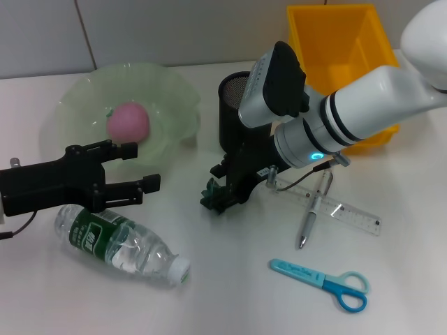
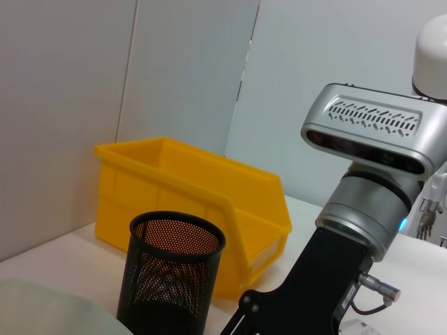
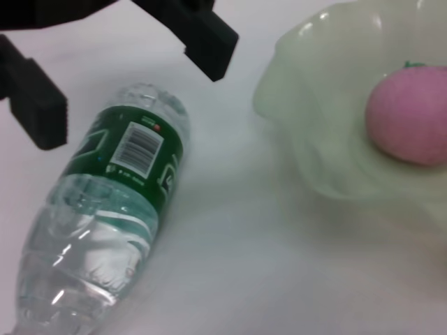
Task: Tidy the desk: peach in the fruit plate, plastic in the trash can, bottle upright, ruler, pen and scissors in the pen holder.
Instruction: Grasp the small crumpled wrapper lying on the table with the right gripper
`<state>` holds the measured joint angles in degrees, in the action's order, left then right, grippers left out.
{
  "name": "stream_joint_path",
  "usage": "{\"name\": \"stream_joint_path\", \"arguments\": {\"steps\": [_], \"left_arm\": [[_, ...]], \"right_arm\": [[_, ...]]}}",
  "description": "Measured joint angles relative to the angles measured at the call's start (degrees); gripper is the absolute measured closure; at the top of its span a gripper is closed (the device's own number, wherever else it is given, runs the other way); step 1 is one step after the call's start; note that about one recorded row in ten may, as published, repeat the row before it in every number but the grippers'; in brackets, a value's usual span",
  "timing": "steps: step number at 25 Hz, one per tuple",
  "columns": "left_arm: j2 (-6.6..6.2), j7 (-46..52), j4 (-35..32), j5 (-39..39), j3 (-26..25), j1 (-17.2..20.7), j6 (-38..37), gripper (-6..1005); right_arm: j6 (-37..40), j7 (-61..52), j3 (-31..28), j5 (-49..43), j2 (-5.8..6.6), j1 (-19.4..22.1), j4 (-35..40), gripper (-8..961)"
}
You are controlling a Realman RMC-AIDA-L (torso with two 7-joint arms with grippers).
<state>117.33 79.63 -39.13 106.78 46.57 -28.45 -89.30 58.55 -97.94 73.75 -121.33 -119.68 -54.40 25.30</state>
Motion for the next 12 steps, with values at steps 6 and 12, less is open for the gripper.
{"name": "stream_joint_path", "arguments": {"steps": [6,12], "left_arm": [[0.00,-0.12,-0.07,0.00,-0.08,-0.03,0.00,180],[0.00,-0.18,-0.11,0.00,-0.08,-0.02,0.00,180]], "right_arm": [[-0.36,-0.30,-0.21,0.00,-0.03,0.11,-0.05,291],[-0.07,-0.34,-0.59,0.44,-0.03,0.26,-0.08,512]]}}
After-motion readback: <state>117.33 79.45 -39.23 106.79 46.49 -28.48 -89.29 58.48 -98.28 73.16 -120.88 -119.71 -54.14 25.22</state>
